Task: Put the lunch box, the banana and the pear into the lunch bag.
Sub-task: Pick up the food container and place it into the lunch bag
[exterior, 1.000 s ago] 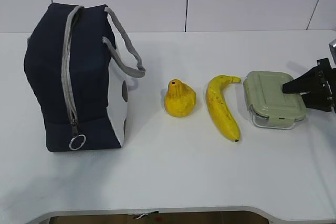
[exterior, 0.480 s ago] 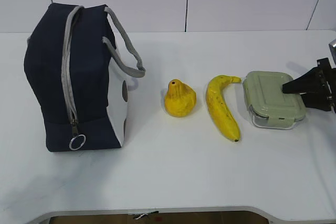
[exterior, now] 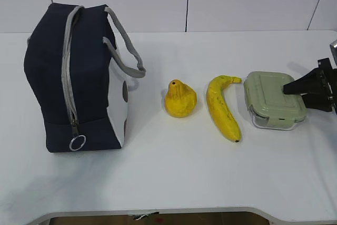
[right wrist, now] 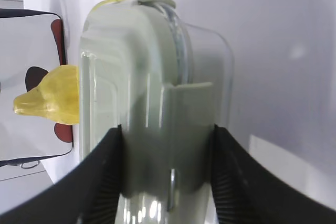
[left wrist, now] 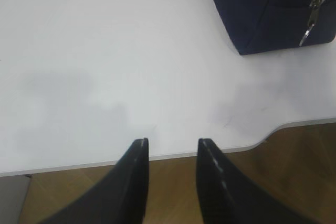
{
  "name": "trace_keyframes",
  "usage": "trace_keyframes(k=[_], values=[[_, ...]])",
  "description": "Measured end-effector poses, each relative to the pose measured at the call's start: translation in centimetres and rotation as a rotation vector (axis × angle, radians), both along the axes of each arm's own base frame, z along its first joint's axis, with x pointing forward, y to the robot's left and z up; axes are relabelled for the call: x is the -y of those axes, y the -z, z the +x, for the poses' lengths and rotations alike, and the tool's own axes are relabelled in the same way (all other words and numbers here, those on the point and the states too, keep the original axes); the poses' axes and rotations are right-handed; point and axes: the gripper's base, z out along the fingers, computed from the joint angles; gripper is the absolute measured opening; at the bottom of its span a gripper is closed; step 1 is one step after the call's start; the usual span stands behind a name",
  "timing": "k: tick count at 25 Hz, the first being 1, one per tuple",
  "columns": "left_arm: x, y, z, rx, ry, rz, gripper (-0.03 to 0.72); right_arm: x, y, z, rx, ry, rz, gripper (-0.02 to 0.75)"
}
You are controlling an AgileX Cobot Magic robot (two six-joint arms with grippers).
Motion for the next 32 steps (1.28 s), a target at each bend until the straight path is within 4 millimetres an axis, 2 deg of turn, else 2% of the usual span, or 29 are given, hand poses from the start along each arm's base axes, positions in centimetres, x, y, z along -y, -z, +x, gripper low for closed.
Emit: trace_keyframes(k=[6, 18, 21, 27, 32], values=[[0.0, 0.0, 0.0, 0.0, 0.0, 0.0, 0.239, -0.1, 0.0, 0.0, -0.041, 0.025, 0.018, 0.368], [0.0, 0.0, 0.0, 0.0, 0.0, 0.0, 0.239, -0.2, -3.5, -0.2, -0.015, 0.065, -0.053, 0.368], [0.0, -0.1, 0.0, 0.002, 0.0, 0.0, 0.239, -1.5, -4.7, 0.0, 0.003, 0.045, -0.056, 0.368], [0.0, -3.0, -0.3, 0.064, 0.001, 0.001, 0.239, -4.7, -8.6, 0.1, 0.093, 0.016, -0.025, 0.368], [0.5, -5.1, 2.2, 0.018, 0.034, -0.072, 0.239, -7.6, -11.8, 0.1, 0.178, 0.003, 0.038, 0.368]])
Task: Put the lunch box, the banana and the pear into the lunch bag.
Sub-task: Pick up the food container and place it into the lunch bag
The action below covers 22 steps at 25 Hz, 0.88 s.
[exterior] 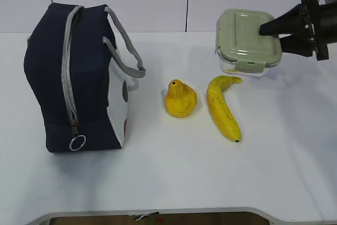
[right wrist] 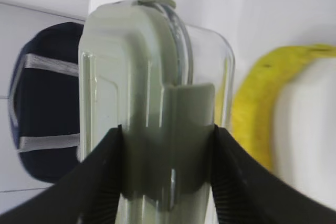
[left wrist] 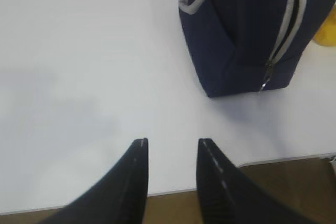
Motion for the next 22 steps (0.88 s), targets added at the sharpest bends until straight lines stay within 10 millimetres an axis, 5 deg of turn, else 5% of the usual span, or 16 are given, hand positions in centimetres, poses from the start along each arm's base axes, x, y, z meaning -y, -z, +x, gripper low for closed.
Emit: trace_keyframes(k=[6, 10, 22], values=[[0.8, -2.3, 5.2, -0.075, 0.041, -0.142, 0.262, -4.4, -2.6, -0.4, 0.063, -0.068, 0.076, 0.368], [0.9, -3.2, 9.4, -0.113, 0.034, -0.201, 0.354, -7.3, -3.2, -0.5, 0.075, -0.117, 0.136, 0.368], [2.0, -0.8, 22.2, -0.29, 0.156, -0.311, 0.387, -14.9, -4.4, -1.7, 0.125, -0.259, 0.266, 0.368]])
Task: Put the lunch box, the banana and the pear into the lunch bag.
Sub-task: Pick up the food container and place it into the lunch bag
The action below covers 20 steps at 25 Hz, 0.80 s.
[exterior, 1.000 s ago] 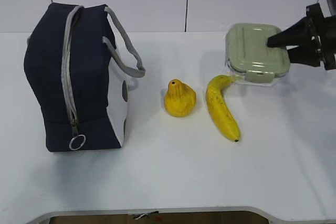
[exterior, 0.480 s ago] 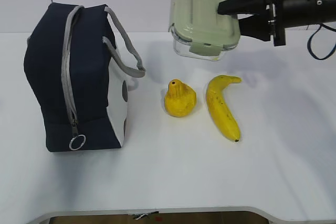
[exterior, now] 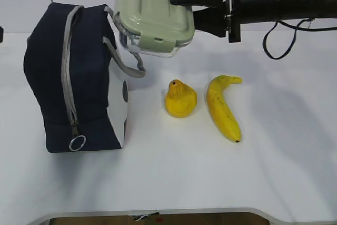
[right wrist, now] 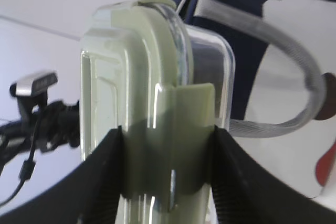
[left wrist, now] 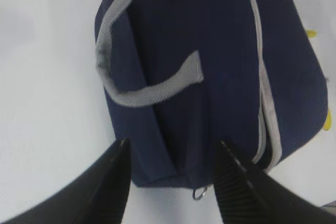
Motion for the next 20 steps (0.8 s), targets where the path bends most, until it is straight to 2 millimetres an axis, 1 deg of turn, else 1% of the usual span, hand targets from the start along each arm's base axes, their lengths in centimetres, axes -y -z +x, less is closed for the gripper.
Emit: trace_keyframes(k=[4, 9, 12, 15, 17, 19, 20], values=[[0.3, 0.0, 2.6, 0.015, 0.024, -0.037, 0.387, -1.6, 0.0, -0.6, 0.005, -0.044, 0.001, 0.368], [0.8, -0.1, 4.6, 0.011, 0.067, -0.085, 0.387, -2.7, -0.3, -0.9, 0.003, -0.053, 0.034, 0.368], [0.9, 0.5, 5.8, -0.023, 0.09, -0.101, 0.387, -3.0, -0.3, -0.7, 0.002, -0.028, 0.029, 0.368], [1.1, 1.8, 7.0, -0.082, 0.117, -0.109, 0.384, -2.9, -0.4, -0.5, 0.009, -0.003, 0.045, 0.368], [1.2, 2.7, 7.6, -0.123, 0.134, -0.112, 0.368, -2.9, -0.6, -0.3, 0.005, 0.018, 0.067, 0.368], [1.2, 3.4, 8.0, -0.152, 0.146, -0.116, 0.327, -2.9, -0.7, -0.1, 0.002, 0.044, 0.078, 0.368], [1.2, 3.5, 8.0, -0.155, 0.154, -0.114, 0.29, -2.9, -0.7, 0.0, 0.004, 0.053, 0.076, 0.368]])
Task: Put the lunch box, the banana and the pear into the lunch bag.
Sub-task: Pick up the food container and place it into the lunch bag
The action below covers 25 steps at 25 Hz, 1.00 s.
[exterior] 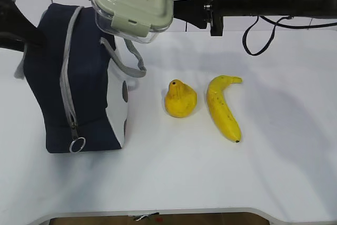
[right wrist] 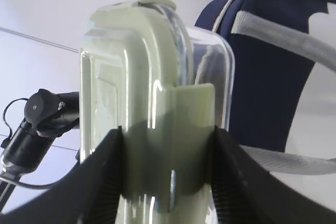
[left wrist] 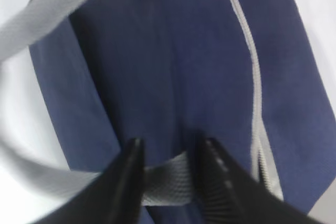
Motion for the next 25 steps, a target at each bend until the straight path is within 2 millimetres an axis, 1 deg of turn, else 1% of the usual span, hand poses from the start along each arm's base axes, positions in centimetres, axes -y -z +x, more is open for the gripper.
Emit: trace_keyframes(k=[2, 5, 7, 11, 15, 17, 19, 23, 25], values=[[0.1, 0.0, -0.1, -0.001, 0.02, 0.001, 0.197, 0.0, -0.1, 0.2, 0.004, 0.019, -0.009, 0.368], [0.3, -0.4, -0.2, 0.005, 0.061, -0.009, 0.066, -0.7, -0.5, 0.4, 0.023, 0.045, -0.023, 0.368], [0.4, -0.9, -0.2, 0.011, 0.093, -0.016, 0.034, -1.5, -0.9, 0.4, 0.04, 0.037, -0.021, 0.368], [0.6, -2.5, -0.1, 0.038, 0.128, -0.033, 0.027, -3.5, -1.2, 0.3, 0.055, -0.008, -0.01, 0.368], [0.9, -3.9, -0.1, 0.062, 0.154, -0.067, 0.027, -4.4, 0.2, 1.3, 0.036, -0.022, -0.016, 0.368], [1.1, -4.5, -0.1, 0.074, 0.164, -0.08, 0.027, -4.5, 1.5, 1.9, 0.009, -0.014, -0.031, 0.368], [1.2, -5.1, -0.1, 0.084, 0.175, -0.091, 0.027, -4.6, 3.1, 2.4, -0.006, -0.009, -0.086, 0.368], [1.4, -5.6, -0.2, 0.091, 0.194, -0.128, 0.027, -4.6, 6.5, 3.1, -0.038, -0.018, -0.197, 0.368], [1.6, -5.7, -0.2, 0.095, 0.203, -0.148, 0.027, -4.6, 7.6, 3.4, -0.057, -0.018, -0.214, 0.368]])
